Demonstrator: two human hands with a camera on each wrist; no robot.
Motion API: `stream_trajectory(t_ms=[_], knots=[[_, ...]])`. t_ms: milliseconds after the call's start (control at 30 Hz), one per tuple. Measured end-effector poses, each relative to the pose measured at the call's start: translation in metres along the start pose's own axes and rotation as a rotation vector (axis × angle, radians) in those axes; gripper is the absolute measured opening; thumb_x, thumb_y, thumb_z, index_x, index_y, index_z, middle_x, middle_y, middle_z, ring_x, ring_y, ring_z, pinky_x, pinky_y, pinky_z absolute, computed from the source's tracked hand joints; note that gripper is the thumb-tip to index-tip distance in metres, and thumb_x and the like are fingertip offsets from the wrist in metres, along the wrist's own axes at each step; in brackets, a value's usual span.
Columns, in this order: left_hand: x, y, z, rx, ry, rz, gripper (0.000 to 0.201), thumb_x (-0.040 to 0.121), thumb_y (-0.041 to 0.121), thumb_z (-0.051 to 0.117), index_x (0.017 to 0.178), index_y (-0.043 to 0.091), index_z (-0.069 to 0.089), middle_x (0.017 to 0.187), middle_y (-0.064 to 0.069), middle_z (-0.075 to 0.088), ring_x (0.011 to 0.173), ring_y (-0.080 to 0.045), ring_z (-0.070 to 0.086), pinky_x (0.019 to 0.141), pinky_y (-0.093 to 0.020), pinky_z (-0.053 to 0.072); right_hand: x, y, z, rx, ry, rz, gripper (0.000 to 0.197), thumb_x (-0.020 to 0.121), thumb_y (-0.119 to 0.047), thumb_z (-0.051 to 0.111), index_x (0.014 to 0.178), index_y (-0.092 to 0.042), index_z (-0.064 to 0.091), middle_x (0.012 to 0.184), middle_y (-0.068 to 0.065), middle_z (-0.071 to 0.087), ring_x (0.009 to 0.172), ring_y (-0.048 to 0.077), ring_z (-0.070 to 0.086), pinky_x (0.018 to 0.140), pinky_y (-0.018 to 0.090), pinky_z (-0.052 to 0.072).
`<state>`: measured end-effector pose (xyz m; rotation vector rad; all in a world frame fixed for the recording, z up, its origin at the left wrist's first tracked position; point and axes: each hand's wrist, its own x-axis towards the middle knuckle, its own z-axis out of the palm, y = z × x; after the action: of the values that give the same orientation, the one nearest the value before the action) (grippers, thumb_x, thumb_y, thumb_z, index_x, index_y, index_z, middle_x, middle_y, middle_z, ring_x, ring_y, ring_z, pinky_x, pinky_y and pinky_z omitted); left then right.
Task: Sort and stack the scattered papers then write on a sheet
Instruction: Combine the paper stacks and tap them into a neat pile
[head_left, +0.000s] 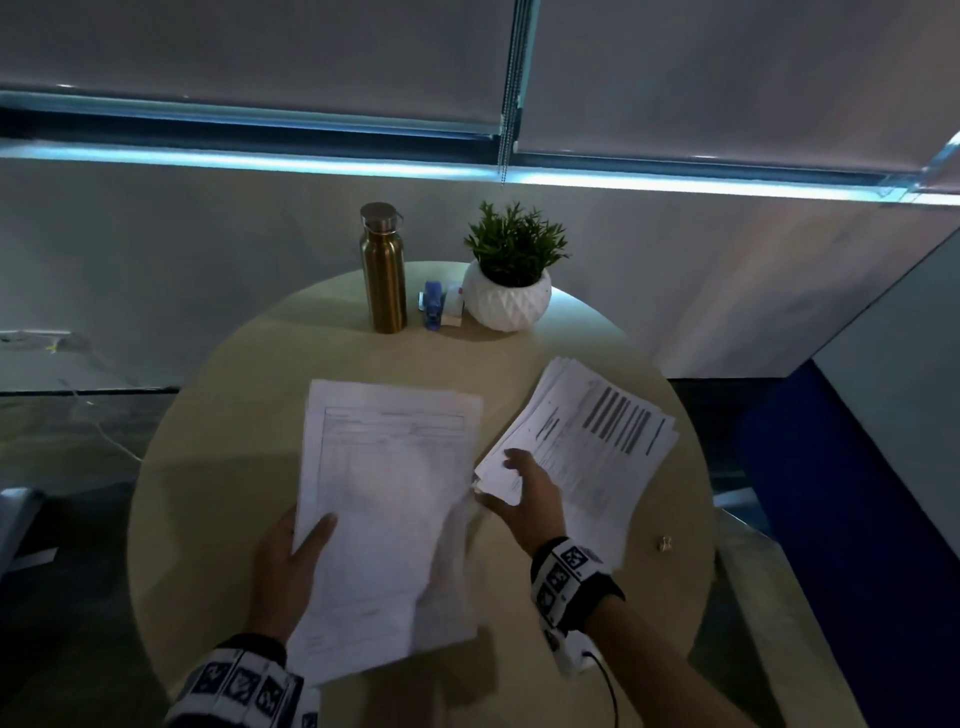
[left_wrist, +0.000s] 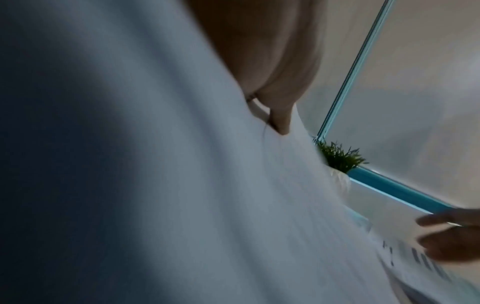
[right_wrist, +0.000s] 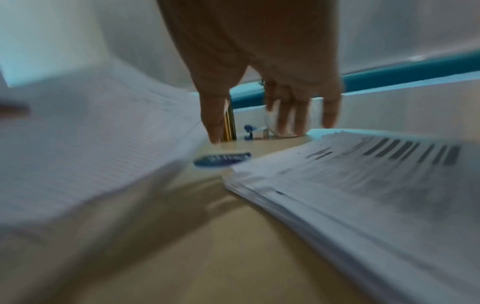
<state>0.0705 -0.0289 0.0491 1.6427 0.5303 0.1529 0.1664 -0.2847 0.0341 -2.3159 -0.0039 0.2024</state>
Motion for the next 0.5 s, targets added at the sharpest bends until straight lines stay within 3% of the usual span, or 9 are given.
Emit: stream_trajectory(t_ms=[67, 100, 167, 300, 400, 433, 500], knots=[[-0.004, -0.012, -0.008, 0.046, 0.039, -0.007, 0.031, 0.089, 0.023, 0.058, 0.120, 0.019, 0.058, 0.115, 0.004, 0.061, 0.104, -0.020, 0.055, 0.092, -0.033, 0.041, 0.008, 0.031, -0.004, -0.444, -0.089, 0.176, 0.101, 0.071, -0.045, 0.074, 0.146, -0.012, 0.014, 0.150, 0.012, 0.030, 0.138, 0.030, 0.029, 0.113, 0.052, 0.024], [-0.006, -0.022, -0.013, 0.067, 0.066, -0.026, 0.036, 0.090, 0.022, 0.057, 0.125, 0.015, 0.055, 0.119, 0.001, 0.058, 0.108, -0.021, 0.052, 0.097, -0.035, 0.038, 0.010, 0.044, -0.004, -0.618, -0.159, 0.234, 0.113, 0.070, -0.047, 0.075, 0.148, -0.011, 0.001, 0.154, 0.016, 0.019, 0.142, 0.035, 0.019, 0.114, 0.058, 0.017], [-0.009, -0.035, -0.021, 0.071, 0.114, -0.089, 0.040, 0.089, 0.021, 0.058, 0.128, 0.013, 0.052, 0.122, -0.004, 0.056, 0.114, -0.026, 0.051, 0.100, -0.040, 0.036, 0.013, 0.061, -0.004, -0.788, -0.233, 0.264, 0.123, 0.068, -0.050, 0.075, 0.147, -0.011, -0.010, 0.154, 0.019, 0.014, 0.140, 0.042, 0.018, 0.111, 0.065, 0.015], [-0.016, -0.042, -0.030, 0.068, 0.161, -0.138, 0.041, 0.089, 0.019, 0.059, 0.129, 0.009, 0.051, 0.120, -0.008, 0.055, 0.119, -0.031, 0.049, 0.100, -0.039, 0.033, 0.019, 0.069, -0.003, -0.828, -0.269, 0.245, 0.120, 0.071, -0.042, 0.075, 0.147, -0.010, -0.011, 0.148, 0.023, 0.023, 0.131, 0.044, 0.034, 0.108, 0.063, 0.023], [-0.023, -0.040, -0.031, 0.076, 0.162, -0.142, 0.043, 0.088, 0.016, 0.059, 0.130, 0.011, 0.049, 0.128, -0.014, 0.055, 0.121, -0.036, 0.047, 0.097, -0.038, 0.034, 0.021, 0.066, 0.007, -0.911, -0.170, 0.139, 0.109, 0.077, -0.032, 0.071, 0.143, -0.009, -0.013, 0.140, 0.032, 0.037, 0.119, 0.048, 0.048, 0.098, 0.054, 0.045], [-0.024, -0.039, -0.030, 0.079, 0.166, -0.121, 0.045, 0.087, 0.013, 0.060, 0.130, 0.014, 0.047, 0.129, -0.013, 0.053, 0.123, -0.036, 0.046, 0.096, -0.037, 0.033, 0.021, 0.062, 0.007, -0.913, -0.141, 0.118, 0.105, 0.079, -0.030, 0.069, 0.143, -0.008, -0.011, 0.138, 0.034, 0.039, 0.117, 0.050, 0.049, 0.094, 0.052, 0.048], [-0.025, -0.035, -0.029, 0.116, 0.169, -0.115, 0.055, 0.086, 0.007, 0.060, 0.136, 0.015, 0.039, 0.134, -0.012, 0.048, 0.127, -0.036, 0.042, 0.097, -0.037, 0.031, 0.015, 0.059, 0.006, -0.870, -0.219, 0.138, 0.086, 0.091, -0.022, 0.052, 0.147, -0.012, -0.013, 0.147, 0.032, 0.025, 0.129, 0.052, 0.036, 0.101, 0.053, 0.042]])
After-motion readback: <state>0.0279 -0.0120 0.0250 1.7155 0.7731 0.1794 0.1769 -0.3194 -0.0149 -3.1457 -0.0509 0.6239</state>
